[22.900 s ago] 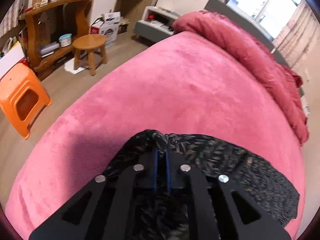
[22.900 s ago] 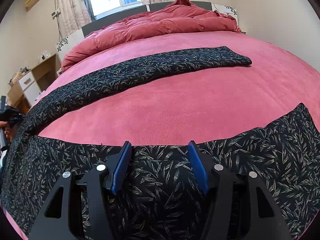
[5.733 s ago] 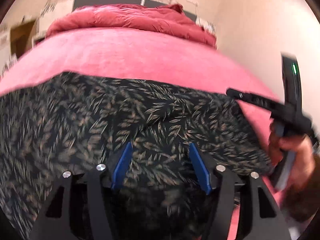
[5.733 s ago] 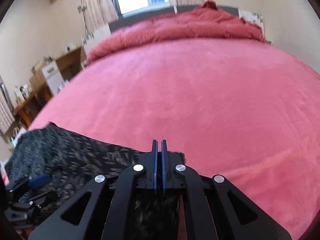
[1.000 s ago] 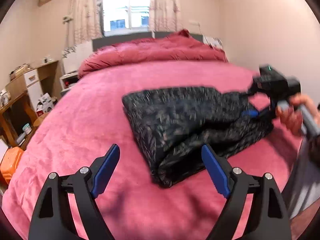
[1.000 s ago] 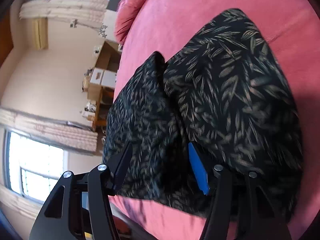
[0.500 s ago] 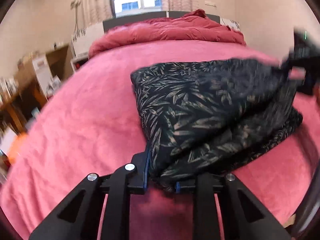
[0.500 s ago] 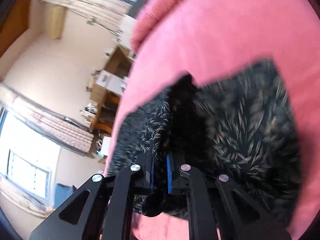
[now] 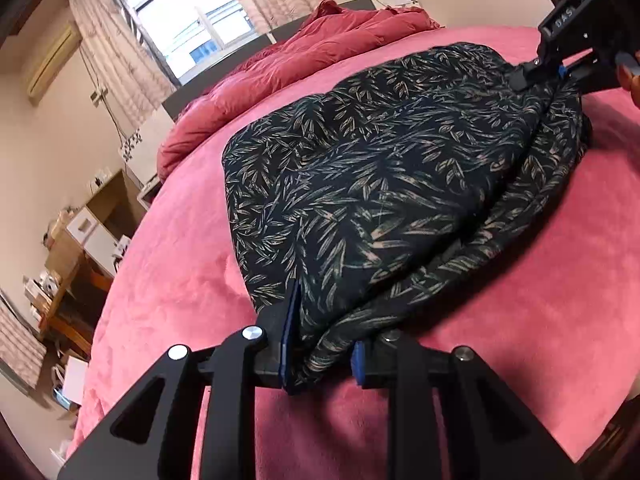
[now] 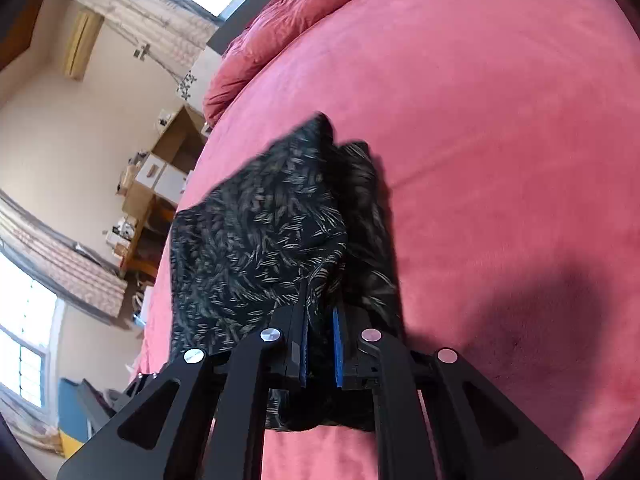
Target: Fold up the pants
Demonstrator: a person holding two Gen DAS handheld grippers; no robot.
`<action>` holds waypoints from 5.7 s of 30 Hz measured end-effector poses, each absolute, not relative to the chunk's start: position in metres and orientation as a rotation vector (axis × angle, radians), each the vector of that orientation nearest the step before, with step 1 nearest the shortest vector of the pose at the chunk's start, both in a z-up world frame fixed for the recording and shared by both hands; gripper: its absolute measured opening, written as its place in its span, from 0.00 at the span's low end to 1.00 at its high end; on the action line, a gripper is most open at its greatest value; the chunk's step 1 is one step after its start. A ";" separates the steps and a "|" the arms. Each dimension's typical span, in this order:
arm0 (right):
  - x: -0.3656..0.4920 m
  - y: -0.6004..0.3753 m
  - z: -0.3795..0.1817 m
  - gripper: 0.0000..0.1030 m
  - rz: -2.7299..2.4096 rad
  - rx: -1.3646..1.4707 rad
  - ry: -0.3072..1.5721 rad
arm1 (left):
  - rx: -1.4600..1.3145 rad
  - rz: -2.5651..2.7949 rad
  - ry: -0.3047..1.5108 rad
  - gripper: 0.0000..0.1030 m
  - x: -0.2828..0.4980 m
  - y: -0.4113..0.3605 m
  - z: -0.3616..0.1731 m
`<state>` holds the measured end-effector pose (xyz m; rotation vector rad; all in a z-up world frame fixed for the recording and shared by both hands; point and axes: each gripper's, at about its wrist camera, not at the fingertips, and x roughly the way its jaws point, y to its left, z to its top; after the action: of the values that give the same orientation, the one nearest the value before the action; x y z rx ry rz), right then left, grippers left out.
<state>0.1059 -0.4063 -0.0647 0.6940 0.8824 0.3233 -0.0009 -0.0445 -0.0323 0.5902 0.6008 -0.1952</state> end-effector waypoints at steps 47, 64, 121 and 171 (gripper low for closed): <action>0.151 -0.343 0.009 0.25 0.241 0.079 0.737 | 0.246 -0.338 0.869 0.64 0.170 -0.069 0.039; 0.178 -0.344 -0.031 0.24 0.188 0.102 0.677 | 0.084 -0.261 0.843 0.81 0.205 -0.055 0.002; 0.064 -0.425 -0.061 0.64 0.148 0.656 0.792 | -0.348 -0.439 0.914 0.93 0.076 0.044 -0.028; 0.129 -0.415 -0.081 0.60 0.502 0.763 0.981 | -0.300 -0.717 0.983 0.76 0.102 0.029 -0.041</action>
<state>0.1288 -0.4151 -0.0812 0.7627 0.9806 0.5021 0.1020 0.0294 -0.0407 -0.3003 0.9835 -0.7168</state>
